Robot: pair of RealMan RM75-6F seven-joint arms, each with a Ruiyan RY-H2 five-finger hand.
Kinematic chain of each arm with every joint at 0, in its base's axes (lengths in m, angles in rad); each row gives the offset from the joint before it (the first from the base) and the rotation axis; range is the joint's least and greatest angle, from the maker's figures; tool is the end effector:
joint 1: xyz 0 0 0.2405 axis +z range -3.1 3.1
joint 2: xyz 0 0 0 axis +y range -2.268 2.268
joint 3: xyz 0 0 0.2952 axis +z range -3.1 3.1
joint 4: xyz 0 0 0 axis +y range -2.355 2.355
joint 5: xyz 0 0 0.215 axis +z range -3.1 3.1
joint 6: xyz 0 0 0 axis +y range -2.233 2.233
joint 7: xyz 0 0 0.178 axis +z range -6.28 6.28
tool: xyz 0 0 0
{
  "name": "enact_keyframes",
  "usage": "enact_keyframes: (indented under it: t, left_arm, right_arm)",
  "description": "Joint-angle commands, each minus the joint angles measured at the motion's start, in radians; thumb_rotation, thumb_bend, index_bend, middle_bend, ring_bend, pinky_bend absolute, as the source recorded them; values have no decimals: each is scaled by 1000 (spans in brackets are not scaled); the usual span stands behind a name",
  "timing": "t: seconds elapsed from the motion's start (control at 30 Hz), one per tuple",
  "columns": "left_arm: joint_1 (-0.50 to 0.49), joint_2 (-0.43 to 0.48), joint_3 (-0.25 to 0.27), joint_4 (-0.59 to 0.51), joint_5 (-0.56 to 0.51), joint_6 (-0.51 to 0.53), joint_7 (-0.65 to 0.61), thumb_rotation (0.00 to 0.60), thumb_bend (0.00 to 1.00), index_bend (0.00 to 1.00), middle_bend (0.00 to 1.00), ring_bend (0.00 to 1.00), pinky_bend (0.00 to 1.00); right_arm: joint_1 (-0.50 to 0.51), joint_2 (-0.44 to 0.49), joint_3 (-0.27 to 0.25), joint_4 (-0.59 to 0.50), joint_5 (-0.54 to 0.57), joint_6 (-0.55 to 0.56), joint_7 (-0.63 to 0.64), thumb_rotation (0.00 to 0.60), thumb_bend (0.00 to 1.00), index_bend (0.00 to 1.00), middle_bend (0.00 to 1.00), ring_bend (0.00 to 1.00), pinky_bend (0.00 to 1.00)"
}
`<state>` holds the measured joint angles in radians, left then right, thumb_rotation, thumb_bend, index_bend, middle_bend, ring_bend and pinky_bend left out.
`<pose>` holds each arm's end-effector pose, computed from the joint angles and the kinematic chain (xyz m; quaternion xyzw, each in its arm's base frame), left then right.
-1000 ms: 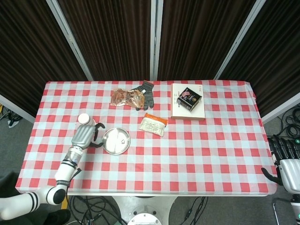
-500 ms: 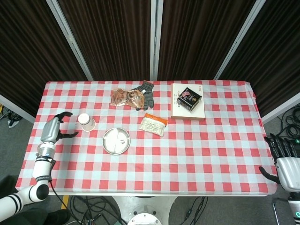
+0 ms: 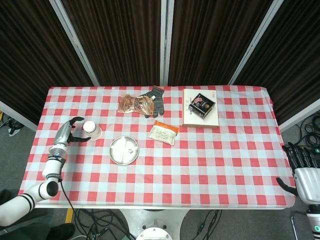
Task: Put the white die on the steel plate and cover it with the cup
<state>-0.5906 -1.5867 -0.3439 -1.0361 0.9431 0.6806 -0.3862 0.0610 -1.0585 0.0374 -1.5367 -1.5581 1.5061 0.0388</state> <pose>-0.3404 0.4408 0.0080 -0.4296 -0.6792 -0.4107 0.4306 -0.3616 -0.2084 0.1988 0.6205 -0.3507 0.3662 0.5982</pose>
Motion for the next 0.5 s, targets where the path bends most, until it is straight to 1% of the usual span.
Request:
enact_keyframes:
  t: [0.03,0.17,0.27,0.33,0.4,0.47,0.5]
  left_arm:
    - [-17,-14,-13,16,-1,-32,-32,600,114,224,168,100,204]
    - [-30,-25,-15,43,5,-50,-38,600,114,259,189,100,204]
    - [-35,-39,-16,66,2,-46,-35,600,114,305,219,101,204]
    - [-34,-55,-19,88,-3,-24,-28,600,124,379,280,131,215]
    - [-33,-74,-22,111,-5,-2,-22,600,148,481,398,201,238]
    - [-31,-84,-23,116,2,14,-26,600,161,527,454,227,244]
    - [-30,-83,-24,113,9,20,-28,600,162,534,458,229,244]
  right_arm:
    - [0,2,1,-5,3,-1,-5,600,111,31,0,0,0]
    - [-2,5,2,-10,7,0,-10,600,112,31,0,0,0]
    - [-4,5,2,-10,10,0,-10,600,112,31,0,0,0]
    - [-3,4,3,-11,12,-3,-11,600,113,31,0,0,0]
    - [-3,3,2,-9,12,-4,-10,600,113,31,0,0,0]
    - [-2,2,2,-7,11,-6,-8,600,113,31,0,0,0]
    - [-2,1,2,-6,11,-6,-7,600,112,31,0,0,0]
